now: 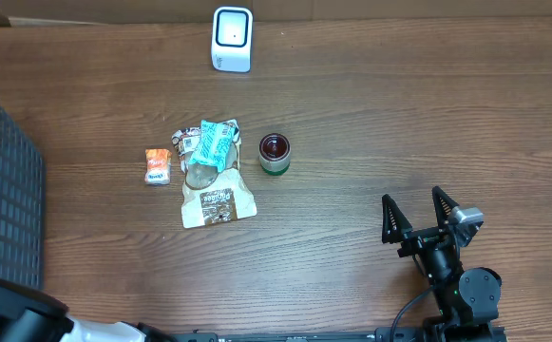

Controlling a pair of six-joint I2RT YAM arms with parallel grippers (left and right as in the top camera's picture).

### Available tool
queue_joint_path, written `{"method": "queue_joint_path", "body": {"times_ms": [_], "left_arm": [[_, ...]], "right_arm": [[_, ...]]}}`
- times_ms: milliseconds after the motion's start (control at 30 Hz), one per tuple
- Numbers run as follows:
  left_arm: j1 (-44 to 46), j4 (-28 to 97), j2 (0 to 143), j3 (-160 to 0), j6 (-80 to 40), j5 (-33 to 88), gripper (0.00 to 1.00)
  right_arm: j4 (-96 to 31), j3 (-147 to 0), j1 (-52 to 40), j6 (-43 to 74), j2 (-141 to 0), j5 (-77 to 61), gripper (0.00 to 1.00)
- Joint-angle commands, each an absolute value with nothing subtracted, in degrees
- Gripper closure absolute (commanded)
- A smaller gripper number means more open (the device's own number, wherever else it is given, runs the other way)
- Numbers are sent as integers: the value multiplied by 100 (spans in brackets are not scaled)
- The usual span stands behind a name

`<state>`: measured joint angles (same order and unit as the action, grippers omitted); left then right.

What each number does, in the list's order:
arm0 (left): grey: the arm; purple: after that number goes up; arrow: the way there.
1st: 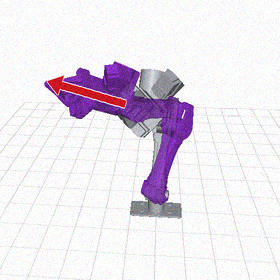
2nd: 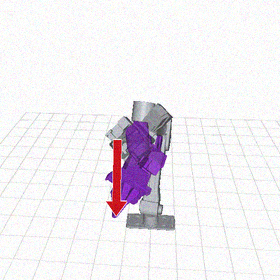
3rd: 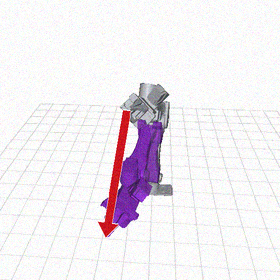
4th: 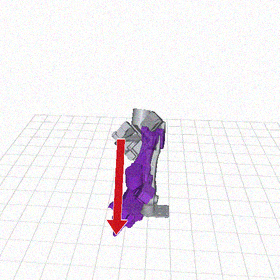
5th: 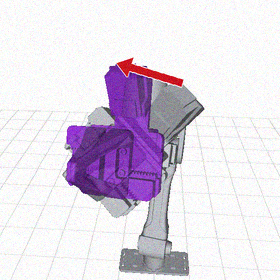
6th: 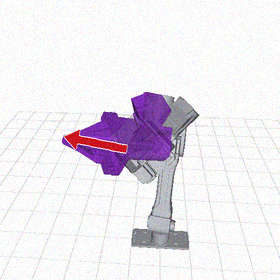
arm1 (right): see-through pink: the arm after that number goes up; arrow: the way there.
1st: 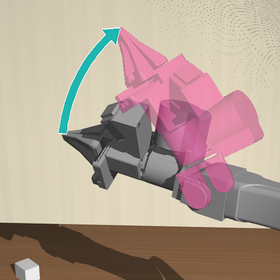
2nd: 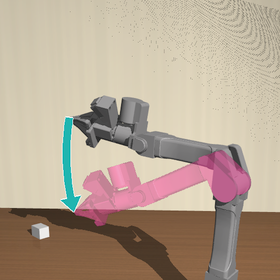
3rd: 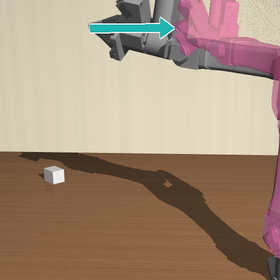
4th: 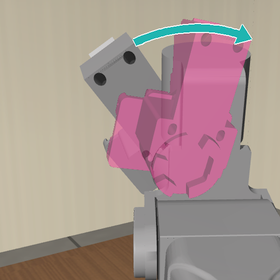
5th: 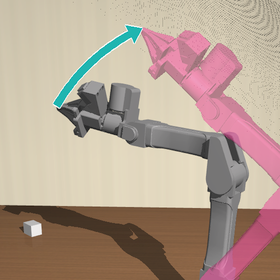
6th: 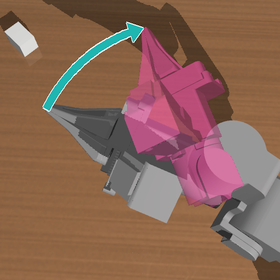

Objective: Scan the item barcode
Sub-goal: 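Return the left gripper to the basket and grasp the mint tissue pack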

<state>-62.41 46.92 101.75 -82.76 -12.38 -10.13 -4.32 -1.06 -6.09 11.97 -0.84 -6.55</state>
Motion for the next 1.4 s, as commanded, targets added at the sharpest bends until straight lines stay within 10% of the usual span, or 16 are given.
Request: {"method": "queue_joint_path", "body": {"times_ms": [0, 600, 1167, 1367], "left_arm": [[-6298, 4609, 10619, -8204, -1066, -1122, 25], [-6292, 3828, 11518, -8204, -1026, -1503, 30], [-6292, 4158, 11649, -8235, -1048, -1247, 90], [-6287, 4600, 11356, -8525, -1094, -1125, 96]], "right_arm": [[-412, -45, -642, 1173, -16, -587, 0], [-412, -45, -642, 1173, -16, -585, 0], [-412, -45, -642, 1173, -16, -587, 0], [-412, -45, -642, 1173, -16, -587, 0]]}}
